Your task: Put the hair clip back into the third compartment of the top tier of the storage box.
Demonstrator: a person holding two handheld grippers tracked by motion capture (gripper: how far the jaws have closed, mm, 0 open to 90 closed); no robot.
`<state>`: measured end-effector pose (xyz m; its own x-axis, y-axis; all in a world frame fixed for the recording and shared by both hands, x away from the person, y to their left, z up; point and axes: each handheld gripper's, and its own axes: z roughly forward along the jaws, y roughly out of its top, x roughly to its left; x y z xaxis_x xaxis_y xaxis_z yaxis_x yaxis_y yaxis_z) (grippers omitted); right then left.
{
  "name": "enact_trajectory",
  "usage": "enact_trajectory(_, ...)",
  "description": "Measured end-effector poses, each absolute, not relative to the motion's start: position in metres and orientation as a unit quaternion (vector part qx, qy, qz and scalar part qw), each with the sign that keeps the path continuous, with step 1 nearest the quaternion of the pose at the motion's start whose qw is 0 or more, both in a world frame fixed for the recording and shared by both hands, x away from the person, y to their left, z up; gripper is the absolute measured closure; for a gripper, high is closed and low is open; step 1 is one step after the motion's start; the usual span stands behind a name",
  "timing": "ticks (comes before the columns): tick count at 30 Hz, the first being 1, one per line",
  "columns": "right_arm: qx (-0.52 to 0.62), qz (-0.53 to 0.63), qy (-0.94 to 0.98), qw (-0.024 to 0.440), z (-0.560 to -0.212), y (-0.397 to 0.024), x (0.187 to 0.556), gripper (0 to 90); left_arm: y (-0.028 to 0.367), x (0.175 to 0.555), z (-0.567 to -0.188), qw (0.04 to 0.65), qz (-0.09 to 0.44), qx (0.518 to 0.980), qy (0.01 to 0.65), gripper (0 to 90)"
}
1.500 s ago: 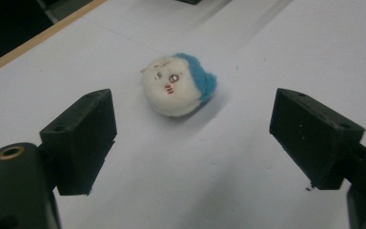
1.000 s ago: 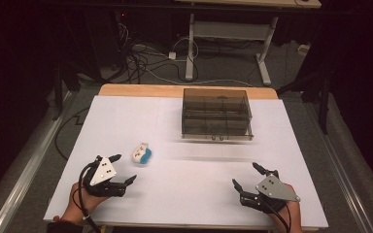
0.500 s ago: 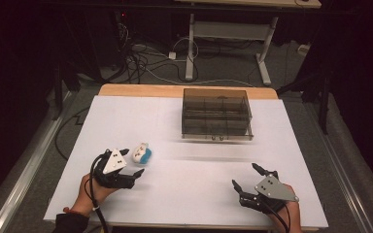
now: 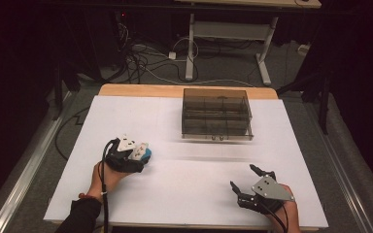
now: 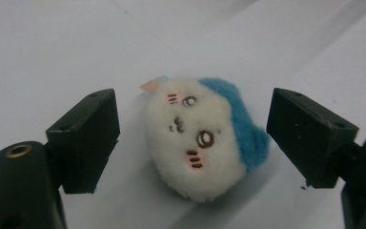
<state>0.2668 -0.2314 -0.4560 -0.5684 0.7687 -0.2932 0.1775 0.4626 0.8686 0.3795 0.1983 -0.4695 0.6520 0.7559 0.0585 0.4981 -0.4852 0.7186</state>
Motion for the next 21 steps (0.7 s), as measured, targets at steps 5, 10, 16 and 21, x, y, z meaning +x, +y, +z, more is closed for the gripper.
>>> enact_trajectory(5,0.301,0.418,0.781,0.353,-0.4562,-0.2317,0.2663,19.6,0.1952,0.3861,-0.4753,0.333,0.171,0.846,0.38,20.9)
enact_trajectory(10,0.3,0.414,0.783,0.355,-0.4567,-0.2318,0.2665,19.6,0.1911,0.3855,-0.4787,0.322,0.162,0.858,0.367,31.4)
enact_trajectory(16,0.296,0.413,0.784,0.356,-0.4566,-0.2312,0.2657,19.6,0.1909,0.3826,-0.4769,0.324,0.18,0.859,0.352,40.5)
enact_trajectory(21,0.294,0.414,0.784,0.357,-0.4562,-0.2315,0.2651,19.6,0.1948,0.377,-0.4715,0.341,0.191,0.855,0.342,41.4)
